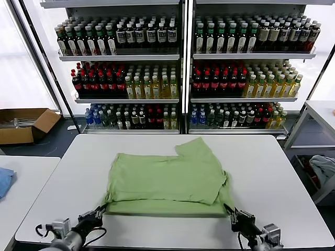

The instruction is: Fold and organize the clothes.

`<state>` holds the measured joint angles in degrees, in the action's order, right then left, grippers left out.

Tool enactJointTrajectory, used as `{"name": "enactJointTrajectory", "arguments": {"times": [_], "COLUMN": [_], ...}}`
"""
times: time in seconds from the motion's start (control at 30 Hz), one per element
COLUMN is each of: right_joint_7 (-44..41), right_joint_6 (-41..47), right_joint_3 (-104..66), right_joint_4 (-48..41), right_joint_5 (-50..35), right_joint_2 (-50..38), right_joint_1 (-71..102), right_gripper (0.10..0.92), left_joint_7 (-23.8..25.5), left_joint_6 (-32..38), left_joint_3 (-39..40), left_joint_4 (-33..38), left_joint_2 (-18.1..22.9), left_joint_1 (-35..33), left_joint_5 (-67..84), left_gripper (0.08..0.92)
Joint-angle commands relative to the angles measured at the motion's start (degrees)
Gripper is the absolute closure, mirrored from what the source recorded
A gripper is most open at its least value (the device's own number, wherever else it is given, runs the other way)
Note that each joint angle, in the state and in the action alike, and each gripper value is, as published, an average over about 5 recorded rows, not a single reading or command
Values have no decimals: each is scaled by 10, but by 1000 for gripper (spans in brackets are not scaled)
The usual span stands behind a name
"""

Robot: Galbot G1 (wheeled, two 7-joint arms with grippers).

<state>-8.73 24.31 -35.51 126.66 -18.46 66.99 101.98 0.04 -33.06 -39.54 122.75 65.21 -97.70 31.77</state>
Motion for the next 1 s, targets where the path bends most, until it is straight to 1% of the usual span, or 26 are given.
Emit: {"name": "enactJointTrajectory", "arguments": {"times": [0.03, 0.13, 0.2, 0.37, 0.5, 0.6, 0.7, 0.8, 0.9, 1.0], "right_joint_7": [21, 29, 31, 30, 14, -3, -24, -33, -44, -71], "right_joint_6": [6, 6, 5, 0, -12, -15, -5, 17, 41, 52], "right_joint_3": [-5, -3, -9, -52, -67, -47, -16, 30, 87, 140], "right_joint_4": [69, 66, 67, 54, 9, -44, -108, -177, -237, -293], "right_joint_5": [9, -12, -33, -113, -159, -172, -182, -187, -180, -157], "right_joint_2": [6, 7, 3, -24, -71, -109, -135, -145, -143, -135], "right_joint_1": [103, 80, 59, -16, -93, -170, -261, -354, -442, -516], "right_gripper": [875, 835, 776, 638, 516, 430, 343, 262, 214, 204], "left_joint_7": [2, 2, 0, -3, 2, 12, 37, 57, 69, 77], "left_joint_6": [0, 0, 0, -1, -1, -1, 0, 0, 1, 1], "left_joint_3": [-45, -44, -50, -90, -112, -99, -73, -31, 27, 88], "left_joint_4": [86, 88, 94, 114, 113, 79, 23, -37, -92, -139], "left_joint_2": [10, 12, 8, -17, -65, -114, -157, -198, -234, -251], "left_joint_1": [-148, -134, -127, -117, -77, -15, 47, 106, 174, 254], "left_joint_5": [-42, -44, -36, 9, 64, 90, 108, 131, 143, 143], "left_gripper": [908, 896, 866, 726, 613, 527, 440, 354, 267, 203]}}
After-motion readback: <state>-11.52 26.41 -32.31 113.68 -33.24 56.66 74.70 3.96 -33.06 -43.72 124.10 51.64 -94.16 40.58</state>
